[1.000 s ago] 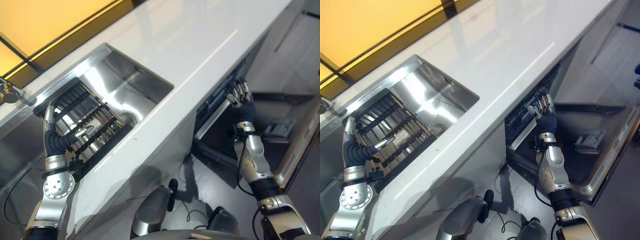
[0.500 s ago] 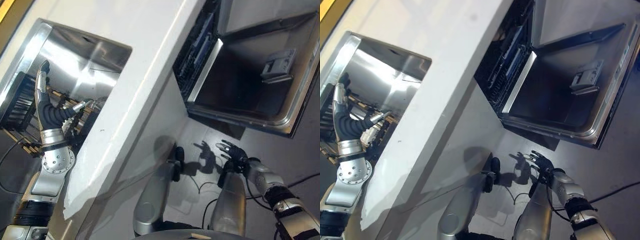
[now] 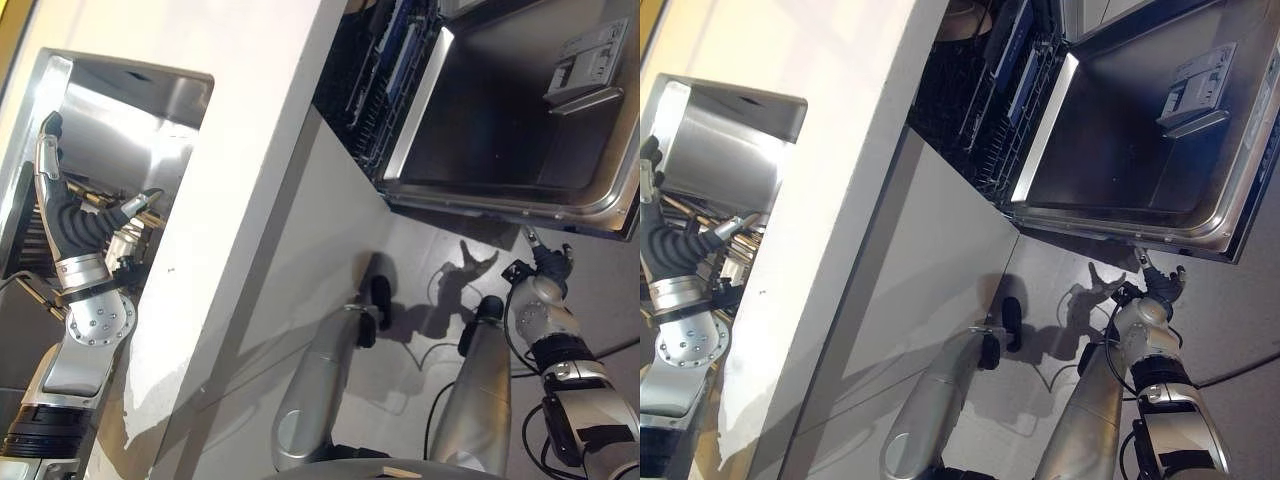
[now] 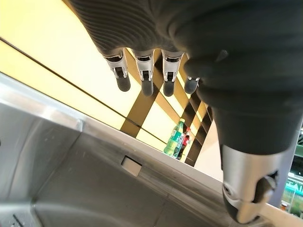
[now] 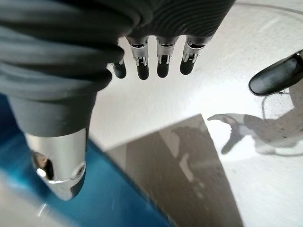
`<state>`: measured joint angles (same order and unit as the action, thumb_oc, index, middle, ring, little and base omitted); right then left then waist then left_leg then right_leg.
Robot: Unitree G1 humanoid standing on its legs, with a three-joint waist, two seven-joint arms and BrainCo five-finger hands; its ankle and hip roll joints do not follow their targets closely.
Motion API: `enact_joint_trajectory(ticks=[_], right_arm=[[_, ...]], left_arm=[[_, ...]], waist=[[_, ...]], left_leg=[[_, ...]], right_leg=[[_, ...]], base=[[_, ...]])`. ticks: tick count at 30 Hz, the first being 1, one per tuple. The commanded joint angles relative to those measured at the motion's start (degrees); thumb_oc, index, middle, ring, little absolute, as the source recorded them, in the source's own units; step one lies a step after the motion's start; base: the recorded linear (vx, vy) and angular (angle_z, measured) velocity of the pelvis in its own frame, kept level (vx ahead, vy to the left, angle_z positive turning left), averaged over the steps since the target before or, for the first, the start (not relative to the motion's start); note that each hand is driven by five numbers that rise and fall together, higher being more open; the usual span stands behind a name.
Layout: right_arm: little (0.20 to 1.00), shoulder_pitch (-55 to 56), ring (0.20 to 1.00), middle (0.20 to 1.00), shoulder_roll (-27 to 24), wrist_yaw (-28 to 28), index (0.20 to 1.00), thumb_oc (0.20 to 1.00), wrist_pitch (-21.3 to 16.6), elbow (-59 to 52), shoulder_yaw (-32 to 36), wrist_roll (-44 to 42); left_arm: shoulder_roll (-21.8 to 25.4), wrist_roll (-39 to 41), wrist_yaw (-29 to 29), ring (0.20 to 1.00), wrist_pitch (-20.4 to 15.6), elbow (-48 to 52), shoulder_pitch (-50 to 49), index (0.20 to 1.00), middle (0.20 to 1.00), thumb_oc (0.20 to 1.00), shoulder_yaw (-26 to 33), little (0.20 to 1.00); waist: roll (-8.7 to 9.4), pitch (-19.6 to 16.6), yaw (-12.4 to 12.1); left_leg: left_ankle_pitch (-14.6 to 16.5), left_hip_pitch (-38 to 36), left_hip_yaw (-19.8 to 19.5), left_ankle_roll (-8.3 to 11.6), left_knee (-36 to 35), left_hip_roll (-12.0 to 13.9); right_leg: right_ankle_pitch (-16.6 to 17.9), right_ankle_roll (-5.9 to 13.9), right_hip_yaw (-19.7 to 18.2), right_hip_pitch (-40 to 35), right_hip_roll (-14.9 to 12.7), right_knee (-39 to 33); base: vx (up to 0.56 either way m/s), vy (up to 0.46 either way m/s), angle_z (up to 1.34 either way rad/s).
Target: Pick up plates and place into dishwasher.
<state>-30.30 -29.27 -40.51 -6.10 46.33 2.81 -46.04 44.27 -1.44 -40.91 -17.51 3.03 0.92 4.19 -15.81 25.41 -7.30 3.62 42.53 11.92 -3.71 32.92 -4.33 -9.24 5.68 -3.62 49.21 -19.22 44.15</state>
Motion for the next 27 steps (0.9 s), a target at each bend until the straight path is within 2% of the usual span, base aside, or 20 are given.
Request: enact_joint_trajectory(ticks=[1,3,6,7,8,10,15,16,19,22,27], right_arm=[[1.0,-6.67,1.0,1.0,-2.56,-4.69,1.0,1.0,-7.81,-1.36,2.56,2.57],[1.0,-8.73,1.0,1.0,-2.59,-4.55,1.0,1.0,-11.29,-1.22,3.17,3.77],[1.0,-10.28,1.0,1.0,-2.12,-0.05,1.0,1.0,-15.53,-3.26,2.52,4.84],[1.0,-10.52,1.0,1.0,-1.9,3.78,1.0,1.0,-16.58,-5.01,1.71,5.25],[1.0,-10.51,1.0,1.0,-1.61,6.82,1.0,1.0,-17.4,-6.14,1.09,5.16],[1.0,-10.04,1.0,1.0,-0.81,12.54,1.0,1.0,-18.7,-8.86,0.05,5.84],[1.0,-6.89,1.0,1.0,-0.79,27.41,1.0,1.0,-23.15,-15.73,-1.63,3.64],[1.0,-6.16,1.0,1.0,-1.17,32.78,1.0,1.0,-23.97,-18.58,-1.83,2.17],[1.0,-4.75,1.0,1.0,-1.4,43.64,1.0,1.0,-25.18,-25.0,-3.47,1.08],[1.0,-5.05,1.0,1.0,-2.2,49.78,1.0,1.0,-25.77,-29.61,-5.39,1.14],[1.0,-6.75,1.0,1.0,-4.51,53.57,1.0,1.0,-24.74,-34.87,-5.62,0.76]], left_arm=[[-11.07,-2.9,-3.58,1.0,-3.47,6.15,-0.6,1.0,1.0,1.0,-11.63,1.0],[-11.32,-2.72,-4.0,1.0,-3.56,6.47,-0.74,1.0,1.0,1.0,-12.28,1.0],[-11.39,-2.43,-4.17,1.0,-4.39,7.12,-1.55,1.0,1.0,1.0,-12.65,1.0],[-11.34,-2.24,-4.15,1.0,-4.9,7.32,-1.92,1.0,1.0,1.0,-12.59,1.0],[-11.18,-1.95,-3.95,1.0,-5.4,7.2,-2.3,1.0,1.0,1.0,-12.59,1.0],[-11.27,-1.88,-3.77,1.0,-6.26,6.87,-2.79,1.0,1.0,1.0,-12.14,1.0],[-11.1,-0.5,-2.86,1.0,-6.82,5.8,-3.27,1.0,1.0,1.0,-10.03,1.0],[-10.97,0.16,-2.55,1.0,-6.95,5.44,-3.57,1.0,1.0,1.0,-9.33,1.0],[-10.22,1.98,-1.72,1.0,-7.83,3.7,-3.77,1.0,1.0,1.0,-7.84,1.0],[-9.55,3.19,-0.65,1.0,-8.13,2.37,-3.31,1.0,1.0,1.0,-6.63,1.0],[-8.38,4.81,1.29,1.0,-7.28,2.03,-2.97,1.0,1.0,1.0,-4.26,1.0]], waist=[[-7.94,4.39,3.16],[-9.0,4.39,2.94],[-10.07,4.39,2.63],[-10.36,4.39,2.52],[-10.35,4.39,2.52],[-10.36,4.39,2.66],[-9.47,4.39,3.52],[-9.24,4.39,3.73],[-8.41,4.39,4.25],[-7.39,4.39,4.54],[-5.81,4.39,4.53]], left_leg=[[2.5,-0.01,-5.94,2.29,-0.31,-1.15],[1.54,1.34,-5.62,2.02,-0.28,-1.32],[1.5,2.12,-5.6,2.03,-0.08,-1.7],[1.41,2.29,-5.69,2.08,-0.15,-1.81],[2.88,1.39,-6.09,2.45,0.36,-2.12],[2.73,1.32,-6.11,2.66,-0.02,-2.09],[2.15,0.64,-5.75,3.06,-0.98,-1.43],[2.06,0.4,-5.77,3.16,-1.19,-1.26],[1.87,-0.38,-5.94,3.43,-1.51,-1.05],[1.91,-1.41,-5.95,3.8,-1.55,-0.64],[2.07,-3.17,-6.11,3.98,-1.41,-0.19]], right_leg=[[-3.04,-5.05,1.94,1.16,2.36,3.24],[-2.27,-5.48,1.96,3.01,2.23,3.76],[-2.63,-5.52,1.38,4.41,2.24,4.66],[-2.67,-5.52,1.26,4.81,2.24,4.79],[-4.37,-5.09,0.58,4.06,2.28,5.46],[-4.38,-5.02,0.5,4.22,2.24,5.31],[-3.86,-4.7,0.91,3.72,2.04,4.13],[-3.79,-4.6,1.01,3.5,2.04,3.89],[-3.56,-4.35,1.26,2.6,2.12,3.22],[-3.39,-3.93,1.67,1.15,1.98,2.35],[-3.14,-3.68,2.66,-1.52,1.79,1.34]], base=[[-0.07,0.04,-0.1],[-0.06,0.044,-0.08],[0.01,0.035,-0.09],[0.09,0.021,-0.09],[0.08,0.023,-0.08],[0.05,0.025,-0.13],[0.03,0.036,-0.06],[0.03,0.044,-0.03],[0.03,0.039,-0.03],[0.0,0.0,0.0],[0.02,-0.015,-0.02]])
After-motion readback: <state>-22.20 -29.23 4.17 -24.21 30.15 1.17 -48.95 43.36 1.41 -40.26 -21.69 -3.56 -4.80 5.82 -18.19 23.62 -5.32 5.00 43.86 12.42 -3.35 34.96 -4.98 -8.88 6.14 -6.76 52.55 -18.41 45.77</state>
